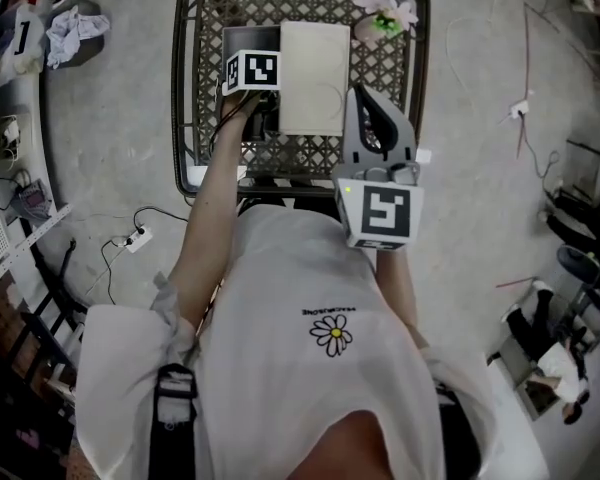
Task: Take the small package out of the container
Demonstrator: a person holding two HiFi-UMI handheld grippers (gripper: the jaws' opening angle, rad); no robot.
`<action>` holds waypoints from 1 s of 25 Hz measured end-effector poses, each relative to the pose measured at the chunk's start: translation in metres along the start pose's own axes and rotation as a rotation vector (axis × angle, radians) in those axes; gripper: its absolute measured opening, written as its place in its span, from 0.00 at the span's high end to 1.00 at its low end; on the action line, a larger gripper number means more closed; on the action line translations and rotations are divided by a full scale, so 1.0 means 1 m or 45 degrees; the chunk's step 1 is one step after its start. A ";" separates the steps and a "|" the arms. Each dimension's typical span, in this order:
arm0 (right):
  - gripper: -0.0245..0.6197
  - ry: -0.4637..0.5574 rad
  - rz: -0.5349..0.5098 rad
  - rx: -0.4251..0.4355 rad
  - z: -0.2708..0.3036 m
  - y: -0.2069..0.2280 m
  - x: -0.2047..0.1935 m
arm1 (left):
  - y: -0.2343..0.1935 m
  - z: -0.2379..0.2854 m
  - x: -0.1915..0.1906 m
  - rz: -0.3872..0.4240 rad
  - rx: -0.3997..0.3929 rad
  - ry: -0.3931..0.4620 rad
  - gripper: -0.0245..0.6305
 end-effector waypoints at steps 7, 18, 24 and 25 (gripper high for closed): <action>0.91 0.017 0.005 0.024 -0.001 -0.006 0.000 | 0.005 0.016 -0.007 0.034 -0.017 -0.222 0.46; 0.91 -0.003 0.028 0.036 -0.004 -0.010 -0.008 | 0.005 0.016 -0.007 0.018 -0.021 -0.230 0.46; 0.91 0.002 0.017 0.041 -0.006 -0.013 -0.007 | 0.004 0.016 -0.007 0.021 -0.017 -0.227 0.46; 0.91 0.002 0.017 0.041 -0.007 -0.014 -0.007 | 0.004 0.016 -0.007 0.021 -0.016 -0.224 0.46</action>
Point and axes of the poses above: the fingertips, and each gripper's own axes: z forward along the fingers, y to its right, x out of its top, the point moved 3 cm from there along -z, backward along the fingers, and after that the axes turned 7 degrees about x, right-handed, at the moved point
